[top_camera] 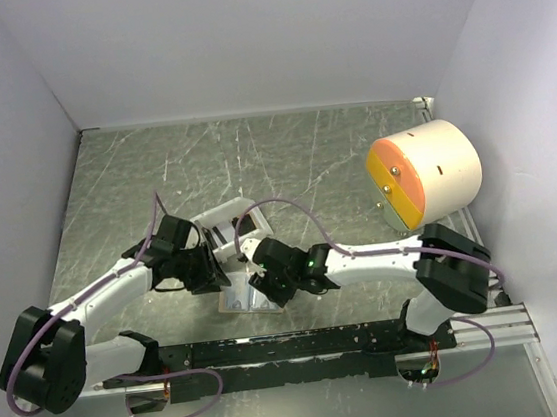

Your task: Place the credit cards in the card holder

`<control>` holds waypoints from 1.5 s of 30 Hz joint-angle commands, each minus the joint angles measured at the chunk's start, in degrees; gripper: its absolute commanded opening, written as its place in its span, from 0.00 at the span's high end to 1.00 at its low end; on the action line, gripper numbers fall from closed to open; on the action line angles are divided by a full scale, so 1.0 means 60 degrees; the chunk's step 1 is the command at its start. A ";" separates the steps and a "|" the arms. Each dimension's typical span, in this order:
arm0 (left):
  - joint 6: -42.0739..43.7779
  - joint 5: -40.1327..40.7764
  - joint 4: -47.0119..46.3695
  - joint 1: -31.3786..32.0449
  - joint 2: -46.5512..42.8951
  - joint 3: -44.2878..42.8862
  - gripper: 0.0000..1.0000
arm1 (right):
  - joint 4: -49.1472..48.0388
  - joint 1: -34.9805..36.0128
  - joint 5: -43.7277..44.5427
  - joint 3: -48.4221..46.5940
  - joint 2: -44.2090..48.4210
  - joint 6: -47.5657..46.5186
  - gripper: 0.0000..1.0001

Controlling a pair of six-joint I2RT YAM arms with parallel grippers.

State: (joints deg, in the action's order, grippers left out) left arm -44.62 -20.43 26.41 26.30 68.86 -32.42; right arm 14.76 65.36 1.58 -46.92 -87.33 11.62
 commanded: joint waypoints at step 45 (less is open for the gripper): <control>-0.0224 0.0618 -0.0561 -0.0114 0.0882 0.0398 0.51 | 0.1392 -0.0203 -0.0874 -0.0920 -0.1149 -0.4584 0.56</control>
State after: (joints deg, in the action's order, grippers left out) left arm -45.91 -16.82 24.36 26.06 73.41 -30.44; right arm 22.57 64.51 -4.05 -51.55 -92.05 -14.00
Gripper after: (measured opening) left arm 0.491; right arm 0.449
